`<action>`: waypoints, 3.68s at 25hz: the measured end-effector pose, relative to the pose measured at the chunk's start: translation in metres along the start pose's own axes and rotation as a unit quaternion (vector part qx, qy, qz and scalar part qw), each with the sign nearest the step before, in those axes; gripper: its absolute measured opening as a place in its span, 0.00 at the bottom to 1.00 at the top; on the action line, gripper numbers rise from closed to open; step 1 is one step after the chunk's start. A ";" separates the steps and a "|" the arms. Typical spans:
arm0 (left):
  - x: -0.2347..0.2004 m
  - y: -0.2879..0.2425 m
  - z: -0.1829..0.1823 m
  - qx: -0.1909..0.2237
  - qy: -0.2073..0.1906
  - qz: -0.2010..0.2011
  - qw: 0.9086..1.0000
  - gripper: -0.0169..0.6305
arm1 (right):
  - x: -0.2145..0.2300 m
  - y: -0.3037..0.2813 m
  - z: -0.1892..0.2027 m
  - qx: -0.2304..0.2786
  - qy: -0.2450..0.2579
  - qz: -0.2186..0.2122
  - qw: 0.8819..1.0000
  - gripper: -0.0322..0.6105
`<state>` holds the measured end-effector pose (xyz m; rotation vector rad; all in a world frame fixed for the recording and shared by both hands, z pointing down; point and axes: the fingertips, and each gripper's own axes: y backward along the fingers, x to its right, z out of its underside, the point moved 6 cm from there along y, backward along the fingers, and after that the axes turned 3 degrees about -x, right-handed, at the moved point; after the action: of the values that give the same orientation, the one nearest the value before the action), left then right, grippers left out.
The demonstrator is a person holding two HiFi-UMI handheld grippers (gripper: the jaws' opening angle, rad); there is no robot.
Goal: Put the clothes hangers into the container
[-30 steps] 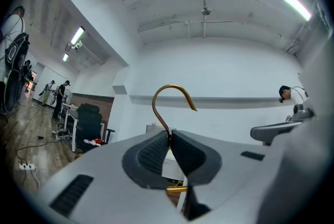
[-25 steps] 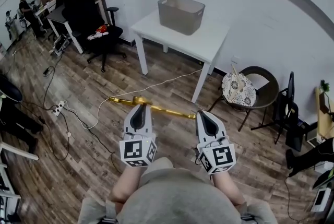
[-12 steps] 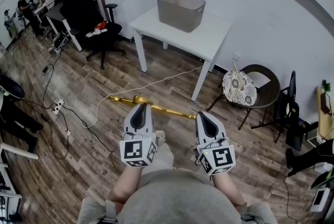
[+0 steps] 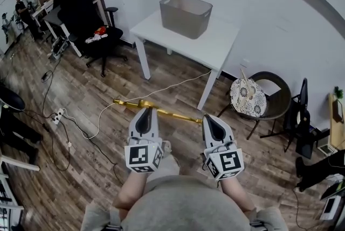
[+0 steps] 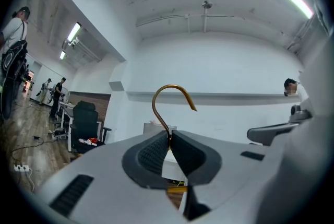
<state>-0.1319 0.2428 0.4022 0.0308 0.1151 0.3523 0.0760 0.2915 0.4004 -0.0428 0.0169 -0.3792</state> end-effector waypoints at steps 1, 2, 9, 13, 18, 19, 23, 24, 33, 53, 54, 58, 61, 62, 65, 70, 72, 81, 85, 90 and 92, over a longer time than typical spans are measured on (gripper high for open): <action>-0.003 -0.007 0.001 0.000 0.000 0.000 1.000 0.07 | 0.003 -0.008 0.000 0.000 0.001 0.000 1.000 0.05; -0.006 -0.014 0.003 -0.001 0.001 0.000 1.000 0.07 | 0.006 -0.015 0.001 0.000 0.001 0.000 1.000 0.05; -0.029 -0.074 0.002 -0.009 0.008 -0.004 1.000 0.07 | 0.028 -0.073 -0.005 -0.005 0.004 0.003 1.000 0.05; -0.041 -0.108 -0.002 -0.009 0.011 0.001 1.000 0.07 | 0.042 -0.105 -0.012 -0.005 0.005 0.011 1.000 0.05; -0.060 -0.148 -0.006 -0.009 0.009 0.011 1.000 0.07 | 0.049 -0.145 -0.018 -0.001 0.005 0.015 1.000 0.05; -0.063 -0.155 -0.007 -0.009 0.010 0.013 1.000 0.07 | 0.051 -0.153 -0.018 -0.001 0.005 0.016 1.000 0.05; -0.074 -0.185 -0.009 -0.010 0.011 0.021 1.000 0.07 | 0.060 -0.183 -0.019 -0.004 0.005 0.020 1.000 0.05; -0.077 -0.193 -0.010 -0.010 0.011 0.023 1.000 0.07 | 0.062 -0.191 -0.020 -0.003 0.005 0.021 1.000 0.05; -0.112 -0.255 -0.010 -0.007 0.015 0.044 0.999 0.07 | 0.072 -0.254 -0.024 0.000 0.013 0.041 0.999 0.05; -0.147 -0.364 -0.012 -0.005 0.016 0.074 0.997 0.07 | 0.099 -0.340 -0.022 -0.013 0.016 0.065 0.998 0.05; -0.148 -0.369 -0.014 -0.003 0.014 0.074 0.997 0.07 | 0.099 -0.341 -0.022 -0.015 0.017 0.065 0.998 0.05; -0.148 -0.392 -0.020 -0.005 0.013 0.081 0.997 0.07 | 0.103 -0.348 -0.020 -0.021 0.018 0.064 0.998 0.05; -0.148 -0.412 -0.027 -0.001 0.014 0.084 0.996 0.07 | 0.108 -0.357 -0.018 -0.027 0.017 0.064 0.997 0.05; -0.148 -0.419 -0.029 0.001 0.015 0.085 0.996 0.07 | 0.111 -0.361 -0.017 -0.028 0.018 0.064 0.997 0.05; -0.146 -0.442 -0.035 0.004 0.018 0.089 0.996 0.07 | 0.121 -0.374 -0.016 -0.027 0.018 0.063 0.997 0.05; -0.136 -0.485 -0.046 0.012 0.016 0.094 0.995 0.07 | 0.148 -0.397 -0.017 -0.018 0.018 0.062 0.998 0.05; -0.134 -0.503 -0.052 0.015 0.011 0.096 0.995 0.07 | 0.156 -0.409 -0.018 -0.016 0.019 0.060 0.998 0.05; -0.121 -0.592 -0.080 0.038 0.006 0.109 0.993 0.07 | 0.206 -0.463 -0.031 -0.015 0.016 0.059 0.998 0.05; -0.111 -0.629 -0.087 0.043 0.001 0.120 0.992 0.07 | 0.229 -0.484 -0.035 -0.012 0.015 0.063 0.998 0.05; -0.103 -0.667 -0.086 0.040 0.002 0.125 0.991 0.07 | 0.258 -0.505 -0.039 -0.014 0.015 0.068 0.997 0.05; -0.099 -0.682 -0.084 0.038 0.002 0.127 0.991 0.07 | 0.269 -0.514 -0.037 -0.014 0.014 0.068 0.997 0.05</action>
<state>0.0000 -0.4308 0.2955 0.1200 0.1295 0.6027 0.1349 -0.2864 0.3838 -0.0640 0.0524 -0.2438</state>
